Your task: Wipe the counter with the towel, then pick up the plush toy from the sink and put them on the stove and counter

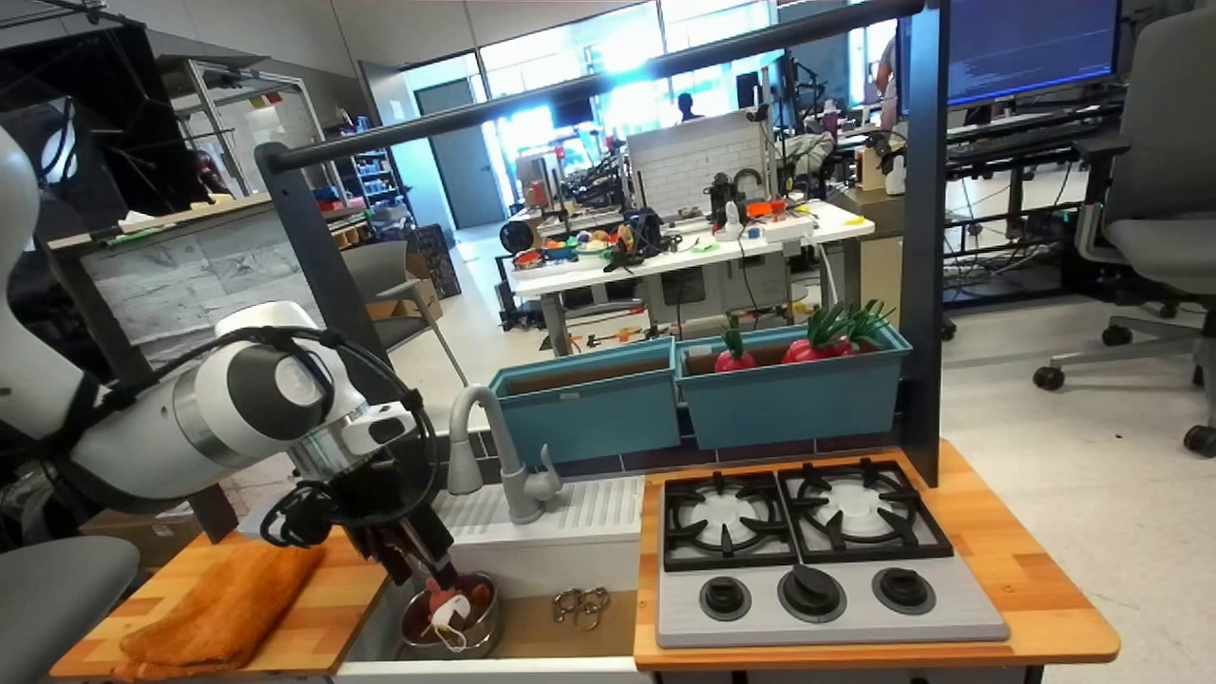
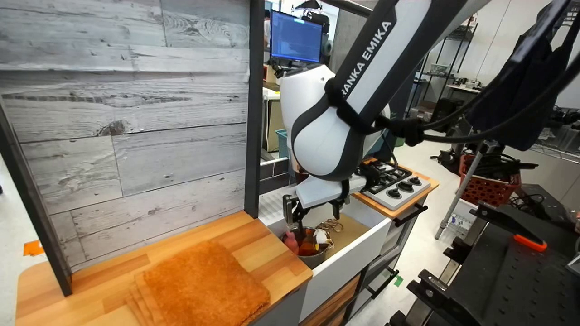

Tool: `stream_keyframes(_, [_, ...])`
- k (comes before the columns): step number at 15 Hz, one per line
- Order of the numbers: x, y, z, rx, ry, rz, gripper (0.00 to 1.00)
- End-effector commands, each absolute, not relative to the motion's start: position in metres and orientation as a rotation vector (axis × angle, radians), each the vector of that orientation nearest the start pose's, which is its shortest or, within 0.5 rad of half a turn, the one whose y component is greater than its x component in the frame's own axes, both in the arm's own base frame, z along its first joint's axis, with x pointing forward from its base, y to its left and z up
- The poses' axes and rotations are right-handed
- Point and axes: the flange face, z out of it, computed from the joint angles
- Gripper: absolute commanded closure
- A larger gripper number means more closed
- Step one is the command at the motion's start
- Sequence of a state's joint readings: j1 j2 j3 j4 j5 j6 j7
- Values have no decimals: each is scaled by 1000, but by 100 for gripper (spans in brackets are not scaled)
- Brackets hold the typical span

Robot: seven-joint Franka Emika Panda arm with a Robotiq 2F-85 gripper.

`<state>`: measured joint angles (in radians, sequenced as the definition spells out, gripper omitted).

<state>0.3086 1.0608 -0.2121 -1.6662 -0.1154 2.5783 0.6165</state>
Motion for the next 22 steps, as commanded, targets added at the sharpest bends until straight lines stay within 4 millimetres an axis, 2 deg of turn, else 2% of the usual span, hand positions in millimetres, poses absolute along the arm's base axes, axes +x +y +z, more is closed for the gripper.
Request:
stream_keyframes(1, [634,46,-28,-3324,620,76,0])
stream_keyframes(4, [636,39,-41,-3293,660,66,0])
stream_keyframes(10, [644,56,-61,-3256,649,-6,0])
stream_keyframes(11, [645,57,-63,-3255,650,-13,9])
stream_keyframes(12, [645,57,-65,-3254,652,-12,26])
stream_keyframes(15, [644,56,-69,-3255,655,-6,51])
stream_keyframes(19, [640,57,-65,-3239,669,27,80])
stream_keyframes(21, [637,62,-56,-3235,654,30,95])
stream_keyframes(22, [636,66,-50,-3237,642,22,99])
